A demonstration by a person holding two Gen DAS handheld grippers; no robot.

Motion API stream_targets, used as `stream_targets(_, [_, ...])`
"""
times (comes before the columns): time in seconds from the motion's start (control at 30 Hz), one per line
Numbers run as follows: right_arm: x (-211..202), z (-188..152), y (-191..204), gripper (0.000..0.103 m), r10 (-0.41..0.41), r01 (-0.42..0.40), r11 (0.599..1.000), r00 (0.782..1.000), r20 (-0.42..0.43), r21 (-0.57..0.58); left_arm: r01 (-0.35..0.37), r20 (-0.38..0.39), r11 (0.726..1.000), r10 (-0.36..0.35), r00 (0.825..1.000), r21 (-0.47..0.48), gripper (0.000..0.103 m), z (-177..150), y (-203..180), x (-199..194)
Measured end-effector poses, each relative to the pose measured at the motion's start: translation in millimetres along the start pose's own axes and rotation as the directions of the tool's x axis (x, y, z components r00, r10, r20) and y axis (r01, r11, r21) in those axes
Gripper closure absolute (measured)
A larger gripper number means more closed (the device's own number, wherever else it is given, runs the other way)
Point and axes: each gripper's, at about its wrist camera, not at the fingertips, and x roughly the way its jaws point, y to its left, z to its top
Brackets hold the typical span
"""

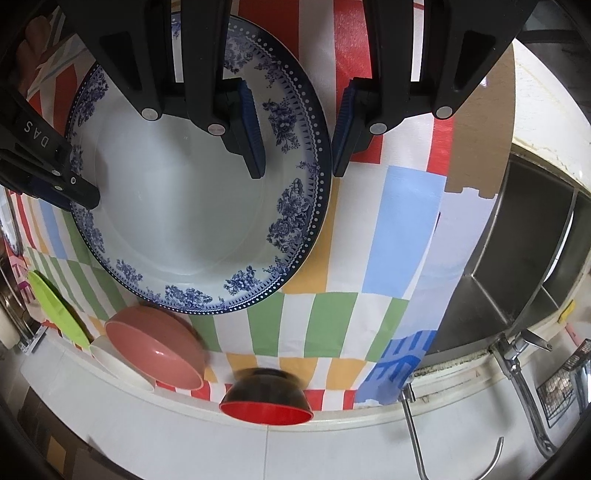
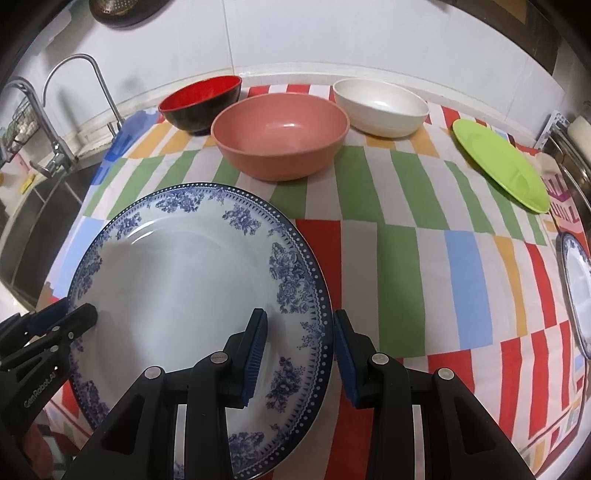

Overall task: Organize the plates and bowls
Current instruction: 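Lift the blue-and-white plate with both grippers and carry it toward the sink, then lower the plate onto the cloth and open both grippers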

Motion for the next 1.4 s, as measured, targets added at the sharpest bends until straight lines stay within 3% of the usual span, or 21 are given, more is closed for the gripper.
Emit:
stream_targets(0.4, [15.1,2.1,-0.8,0.066,-0.001,0.002,1.000,0.999,-0.045,0.010,0.003,-0.034,1.000,-0.003,0.999,0.003,0.067,0.1,1.9,14.3])
stream_targets(0.77, [17.8,-0.3,0.8,0.065,-0.006,0.007,1.000,0.999,-0.037,0.006,-0.004,-0.024,1.000,0.005,1.000,0.027,0.066,-0.4,0.8,15.0])
stream_targets(1.03, [7.2,-0.7,-3.3,0.063,-0.030,0.030,1.000,0.999,0.015,0.010,-0.038,0.071,0.996,0.032,0.997,0.083,0.040,3.2,-8.7,-8.1])
stream_targets(1.1, [-3.1,-0.6,-6.6,0.050,-0.033,0.032,0.999,0.998,0.048,0.019,-0.029,0.102,0.995,0.019,0.995,0.098,0.037,5.5,-13.6,-18.4])
stream_targets(1.4, [-45.4,-4.3,-27.4,0.037,-0.061,0.052,0.996,0.988,0.143,0.067,-0.014,0.264,0.984,-0.034,0.964,0.175,0.014,17.5,-47.0,-61.0])
